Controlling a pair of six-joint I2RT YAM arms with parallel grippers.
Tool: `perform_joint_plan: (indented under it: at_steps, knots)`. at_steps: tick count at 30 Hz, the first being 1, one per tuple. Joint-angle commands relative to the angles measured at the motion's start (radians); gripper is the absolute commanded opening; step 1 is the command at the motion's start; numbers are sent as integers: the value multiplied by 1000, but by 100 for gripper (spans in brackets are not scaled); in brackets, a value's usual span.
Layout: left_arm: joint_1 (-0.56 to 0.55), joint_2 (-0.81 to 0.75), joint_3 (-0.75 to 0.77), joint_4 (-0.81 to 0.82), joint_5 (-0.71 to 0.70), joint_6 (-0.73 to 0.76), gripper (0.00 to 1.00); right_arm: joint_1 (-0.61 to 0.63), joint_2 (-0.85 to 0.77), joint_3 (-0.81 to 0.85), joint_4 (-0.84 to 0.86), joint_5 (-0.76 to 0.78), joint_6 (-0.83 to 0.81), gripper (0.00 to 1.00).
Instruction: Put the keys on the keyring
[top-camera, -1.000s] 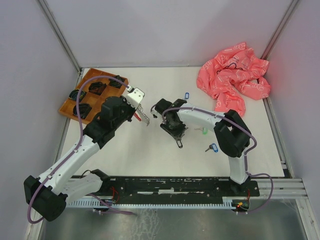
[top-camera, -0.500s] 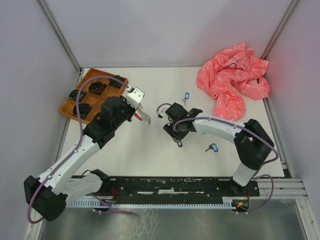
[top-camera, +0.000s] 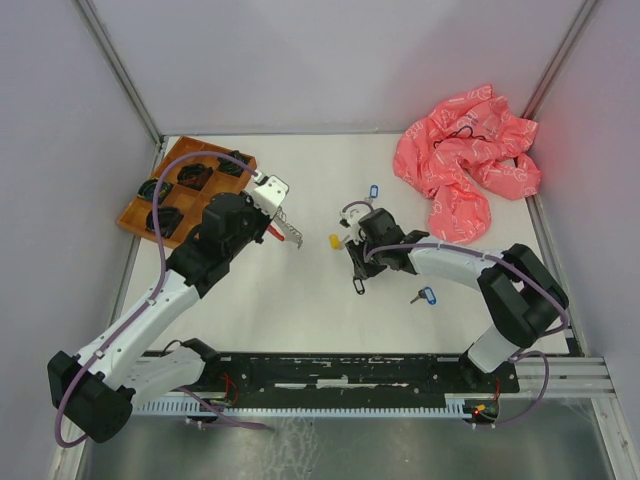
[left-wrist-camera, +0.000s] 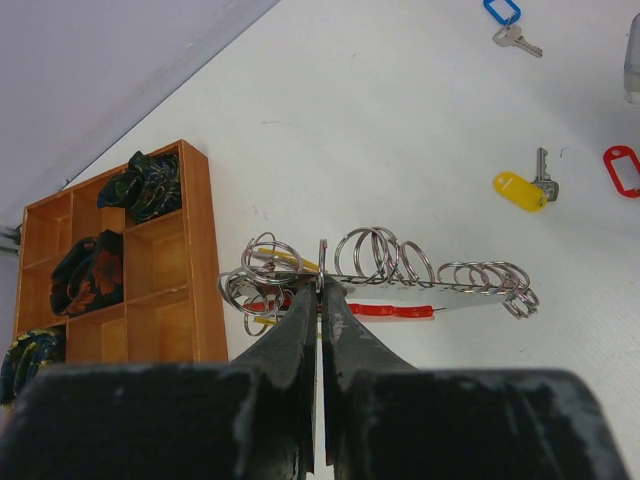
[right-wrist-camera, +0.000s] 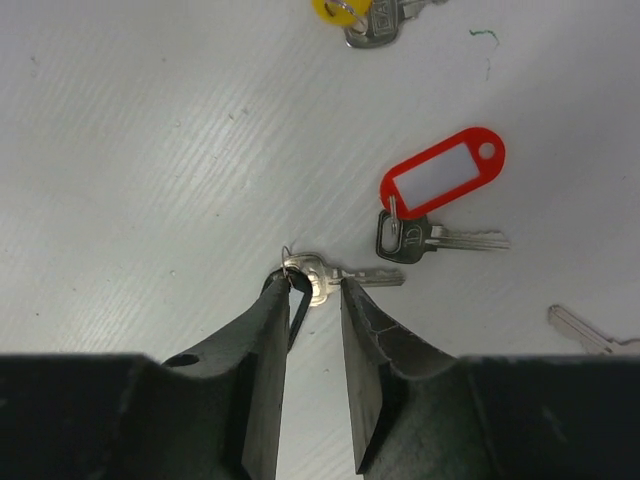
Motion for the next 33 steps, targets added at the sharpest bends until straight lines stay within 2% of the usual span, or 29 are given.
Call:
perform_joint_plan:
  at_steps: [1, 33]
  knots:
    - [2, -20, 1, 74, -3, 6, 3, 2, -47, -32, 140, -36, 40, 35]
    - [4, -5, -1, 75, 17, 7, 3, 0, -9, -100, 196, -57, 38, 26]
